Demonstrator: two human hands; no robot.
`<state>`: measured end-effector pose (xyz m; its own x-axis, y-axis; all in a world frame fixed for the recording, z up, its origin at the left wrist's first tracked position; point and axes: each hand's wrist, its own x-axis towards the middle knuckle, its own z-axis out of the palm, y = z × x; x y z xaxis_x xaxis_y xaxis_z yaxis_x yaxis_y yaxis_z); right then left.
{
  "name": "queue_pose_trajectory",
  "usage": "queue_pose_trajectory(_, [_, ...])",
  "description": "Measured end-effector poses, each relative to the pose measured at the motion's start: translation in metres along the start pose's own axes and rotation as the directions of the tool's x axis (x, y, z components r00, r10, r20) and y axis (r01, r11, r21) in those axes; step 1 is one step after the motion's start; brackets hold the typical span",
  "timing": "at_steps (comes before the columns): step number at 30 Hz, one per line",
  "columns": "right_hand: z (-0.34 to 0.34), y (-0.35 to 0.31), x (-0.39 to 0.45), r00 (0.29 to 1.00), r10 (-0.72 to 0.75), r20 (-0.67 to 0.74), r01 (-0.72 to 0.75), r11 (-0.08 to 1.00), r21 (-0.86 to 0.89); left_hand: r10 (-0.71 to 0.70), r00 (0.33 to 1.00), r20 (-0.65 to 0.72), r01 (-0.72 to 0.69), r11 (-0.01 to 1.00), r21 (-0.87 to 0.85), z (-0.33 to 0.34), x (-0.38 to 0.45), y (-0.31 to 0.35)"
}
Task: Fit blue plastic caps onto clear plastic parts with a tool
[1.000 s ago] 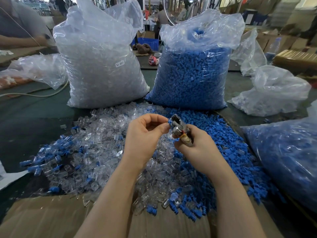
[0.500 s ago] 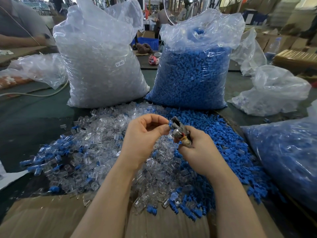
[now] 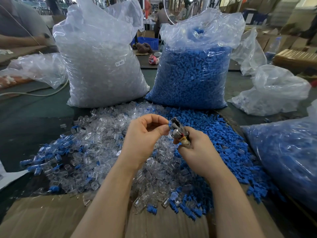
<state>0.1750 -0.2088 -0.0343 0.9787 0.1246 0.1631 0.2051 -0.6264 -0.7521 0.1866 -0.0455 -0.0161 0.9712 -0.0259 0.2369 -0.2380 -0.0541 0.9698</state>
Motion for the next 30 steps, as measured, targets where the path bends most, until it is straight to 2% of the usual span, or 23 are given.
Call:
queue_pose_trajectory(7, [-0.0016, 0.0018, 0.0000, 0.999, 0.021, 0.033, -0.022, 0.999, 0.025, -0.003, 1.000, 0.006, 0.003, 0.999, -0.037, -0.0011, -0.0004, 0.0012])
queue_pose_trajectory(30, [-0.0024, -0.0037, 0.0016, 1.000, -0.013, -0.020, 0.010, 0.993, -0.120, -0.024, 1.000, -0.017, 0.024, 1.000, 0.005, -0.0029, 0.0010, 0.0003])
